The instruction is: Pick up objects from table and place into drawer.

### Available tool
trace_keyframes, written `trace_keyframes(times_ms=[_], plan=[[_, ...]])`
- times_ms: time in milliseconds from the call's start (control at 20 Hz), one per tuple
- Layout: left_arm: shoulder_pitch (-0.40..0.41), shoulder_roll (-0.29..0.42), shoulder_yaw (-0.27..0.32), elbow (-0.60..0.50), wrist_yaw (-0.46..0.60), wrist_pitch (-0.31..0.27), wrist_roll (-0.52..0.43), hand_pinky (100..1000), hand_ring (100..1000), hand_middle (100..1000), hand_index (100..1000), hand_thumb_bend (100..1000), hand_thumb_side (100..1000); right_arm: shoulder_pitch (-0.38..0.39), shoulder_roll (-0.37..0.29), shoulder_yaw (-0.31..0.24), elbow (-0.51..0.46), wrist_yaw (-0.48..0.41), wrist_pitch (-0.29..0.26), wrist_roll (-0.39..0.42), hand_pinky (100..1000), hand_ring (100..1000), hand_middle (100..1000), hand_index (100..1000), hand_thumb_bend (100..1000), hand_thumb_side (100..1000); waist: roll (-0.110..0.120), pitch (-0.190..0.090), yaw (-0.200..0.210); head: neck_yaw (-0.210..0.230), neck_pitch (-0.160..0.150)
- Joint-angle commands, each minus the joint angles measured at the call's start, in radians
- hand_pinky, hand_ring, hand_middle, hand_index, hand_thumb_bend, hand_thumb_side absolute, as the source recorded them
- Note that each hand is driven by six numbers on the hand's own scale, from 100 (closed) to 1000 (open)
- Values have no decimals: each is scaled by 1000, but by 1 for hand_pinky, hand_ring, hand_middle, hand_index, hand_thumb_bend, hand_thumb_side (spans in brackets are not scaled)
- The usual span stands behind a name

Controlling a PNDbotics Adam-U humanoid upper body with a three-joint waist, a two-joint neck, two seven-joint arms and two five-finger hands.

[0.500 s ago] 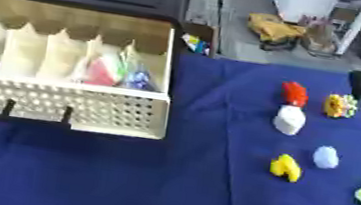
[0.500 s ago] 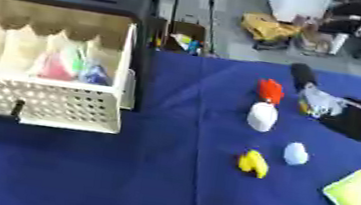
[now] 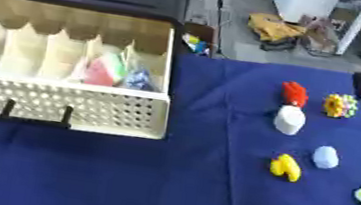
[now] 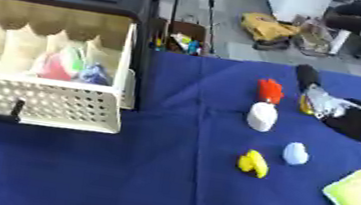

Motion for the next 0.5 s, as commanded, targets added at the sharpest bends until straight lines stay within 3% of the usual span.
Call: trace_keyframes(times_ms=[50, 500], plan=[[-7, 20, 0, -13, -1, 1, -2, 566, 773, 703, 886, 350, 1000, -7, -59, 2, -20, 14, 9, 6, 827, 905, 820, 861, 373, 644, 0, -22, 1, -3, -2], [-3, 23, -4, -13, 3, -1, -6, 567, 773, 704, 886, 350, 1000, 19, -221, 17, -20, -22, 26, 1, 822, 903, 832, 905, 440, 750, 1, -29, 5, -17, 12]])
